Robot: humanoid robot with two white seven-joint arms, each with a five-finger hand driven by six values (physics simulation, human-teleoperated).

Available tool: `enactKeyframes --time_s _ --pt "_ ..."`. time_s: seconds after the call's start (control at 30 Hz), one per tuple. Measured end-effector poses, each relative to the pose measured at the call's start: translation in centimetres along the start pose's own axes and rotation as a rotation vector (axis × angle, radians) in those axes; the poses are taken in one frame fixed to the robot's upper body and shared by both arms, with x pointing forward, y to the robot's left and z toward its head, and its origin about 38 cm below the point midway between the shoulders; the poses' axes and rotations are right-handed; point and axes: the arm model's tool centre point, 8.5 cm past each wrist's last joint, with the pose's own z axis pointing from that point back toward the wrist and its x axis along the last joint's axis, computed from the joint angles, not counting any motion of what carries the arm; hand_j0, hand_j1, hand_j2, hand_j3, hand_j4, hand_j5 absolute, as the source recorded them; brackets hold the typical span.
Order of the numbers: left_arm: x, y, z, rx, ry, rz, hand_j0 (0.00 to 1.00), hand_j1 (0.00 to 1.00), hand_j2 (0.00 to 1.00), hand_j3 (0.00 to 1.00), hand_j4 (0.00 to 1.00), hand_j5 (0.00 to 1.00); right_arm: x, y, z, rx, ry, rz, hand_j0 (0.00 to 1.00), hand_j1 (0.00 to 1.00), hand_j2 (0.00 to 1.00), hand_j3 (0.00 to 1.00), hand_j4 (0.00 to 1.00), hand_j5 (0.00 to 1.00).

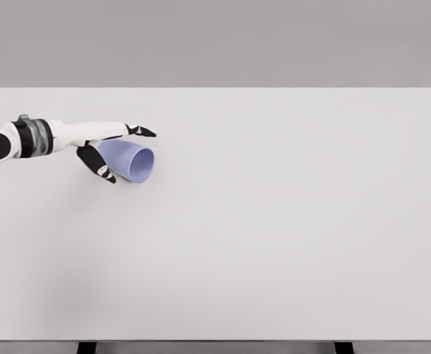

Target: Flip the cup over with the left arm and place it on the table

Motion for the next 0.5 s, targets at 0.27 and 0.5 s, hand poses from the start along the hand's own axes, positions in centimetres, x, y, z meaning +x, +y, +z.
enactKeyframes --time_s 0.27,0.5 --pt "-0.15 -0.67 -0.76 -0.020 0.043 0.035 0.82 0.82 0.82 0.82 0.82 0.82 -0.02 -0.08 0.04 -0.001 0.000 0.000 1.00 1.00 1.00 1.00 1.00 1.00" --pt "-0.16 -0.99 -0.97 -0.021 0.051 0.058 0.68 0.68 0.68 0.68 0.68 0.68 -0.02 -0.08 0.04 -0.001 0.000 0.000 1.00 1.00 1.00 1.00 1.00 1.00"
